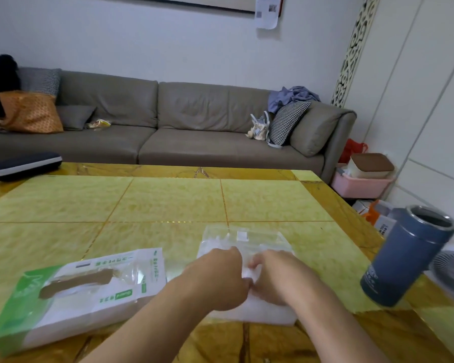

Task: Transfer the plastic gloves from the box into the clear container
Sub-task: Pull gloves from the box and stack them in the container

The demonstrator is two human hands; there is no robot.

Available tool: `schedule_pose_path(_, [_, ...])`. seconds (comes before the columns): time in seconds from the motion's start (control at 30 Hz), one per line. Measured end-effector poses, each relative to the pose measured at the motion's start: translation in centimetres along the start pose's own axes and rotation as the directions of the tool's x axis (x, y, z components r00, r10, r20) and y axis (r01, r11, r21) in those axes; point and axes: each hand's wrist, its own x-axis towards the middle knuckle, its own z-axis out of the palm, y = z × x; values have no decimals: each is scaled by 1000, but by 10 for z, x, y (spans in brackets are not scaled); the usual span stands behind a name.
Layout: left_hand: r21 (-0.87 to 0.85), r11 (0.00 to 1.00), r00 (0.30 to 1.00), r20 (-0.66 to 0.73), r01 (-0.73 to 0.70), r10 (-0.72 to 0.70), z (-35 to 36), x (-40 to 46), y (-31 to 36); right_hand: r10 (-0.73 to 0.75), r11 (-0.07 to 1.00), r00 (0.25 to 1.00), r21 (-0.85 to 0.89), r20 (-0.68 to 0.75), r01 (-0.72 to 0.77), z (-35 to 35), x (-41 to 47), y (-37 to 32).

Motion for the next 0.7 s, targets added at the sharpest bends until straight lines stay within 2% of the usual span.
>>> schedule_pose_path(0.1, [19,1000,999,-35,-4,4,5,6,9,-24,999,1000,-24,1,24,2,5,3])
schedule_pose_path(0.23, [21,986,985,-49,167,-166,15,17,7,-15,1000,1000,-1,-6,15,3,6,5])
schedule_pose_path(0.37, [-5,968,968,14,251,-251,15,26,7,-3,1000,1000,21,8,3,2,6,6])
schedule_pose_path(0.47, [18,966,955,147,259,-259,12,36,10,3,1000,998,26,60,-5,1,10,6])
schedule_pose_path(0.57, [36,968,942,223,248,-250,8,40,12,3,999,994,38,112,-7,-1,12,6])
schedule_pose_path(0.7, [-50,980,962,206,193,-179,-3,31,10,16,998,993,53,113,-22,-3,8,5])
